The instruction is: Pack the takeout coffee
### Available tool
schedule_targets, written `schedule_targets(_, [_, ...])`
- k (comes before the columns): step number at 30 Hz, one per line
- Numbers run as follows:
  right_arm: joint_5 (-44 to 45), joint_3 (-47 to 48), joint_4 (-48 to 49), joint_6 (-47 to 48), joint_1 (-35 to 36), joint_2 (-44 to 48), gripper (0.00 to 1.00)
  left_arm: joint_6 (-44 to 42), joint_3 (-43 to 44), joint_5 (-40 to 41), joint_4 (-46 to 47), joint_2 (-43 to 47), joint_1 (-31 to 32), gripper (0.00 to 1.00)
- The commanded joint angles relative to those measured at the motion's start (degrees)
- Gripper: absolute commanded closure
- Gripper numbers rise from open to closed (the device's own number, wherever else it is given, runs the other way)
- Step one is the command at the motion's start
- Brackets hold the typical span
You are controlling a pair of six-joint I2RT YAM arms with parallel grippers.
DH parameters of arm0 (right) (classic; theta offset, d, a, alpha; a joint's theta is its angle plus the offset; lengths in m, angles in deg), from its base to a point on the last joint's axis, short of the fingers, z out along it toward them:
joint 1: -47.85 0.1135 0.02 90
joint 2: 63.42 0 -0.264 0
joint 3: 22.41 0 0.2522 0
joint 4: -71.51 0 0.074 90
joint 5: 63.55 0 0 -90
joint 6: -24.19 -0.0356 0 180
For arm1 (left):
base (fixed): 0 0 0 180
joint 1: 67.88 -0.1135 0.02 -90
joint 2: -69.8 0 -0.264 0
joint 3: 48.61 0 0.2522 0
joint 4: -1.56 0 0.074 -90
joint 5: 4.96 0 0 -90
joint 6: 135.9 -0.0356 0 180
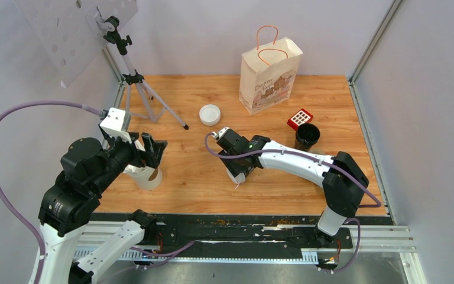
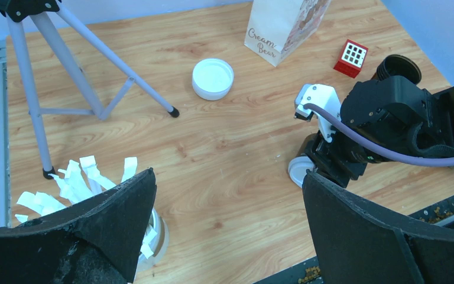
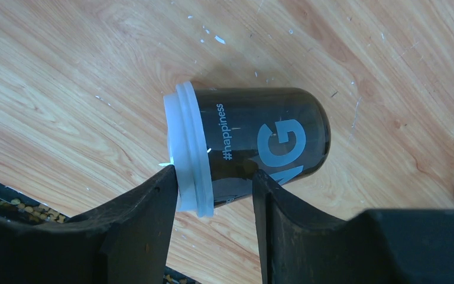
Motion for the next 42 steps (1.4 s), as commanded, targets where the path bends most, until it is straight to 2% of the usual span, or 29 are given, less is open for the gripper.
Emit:
schedule_targets(1, [1.1,-1.4,1.4,-0.1,0.3,1.3,0.52,-0.9,0.9,0.7,1.6,0.2,-0.2,0.00])
schedule_targets(13, [-0.1,-1.4,3.0,1.2,0.4,2.8,0.67,-0.7,0.3,0.6,2.0,0.1,-0.3,0.00])
schedule_targets(27, [-2.3,-0.8,5.9,1.2,-0.8,3.5,0.78,-0.8,0.3,0.7,1.8,0.2,-0.3,0.00])
schedule_targets(37, [-27.2,-8.0,17.4,-6.9,-10.6,12.3,0.83,-0.9,0.6,0.7,1.8,0.2,-0.3,0.00])
schedule_targets(42, [-41.5,-16.7,28.7,-19.4,-17.0,17.5,0.83,-0.8,0.7,0.5,2.0,0.2,-0.2,0.00])
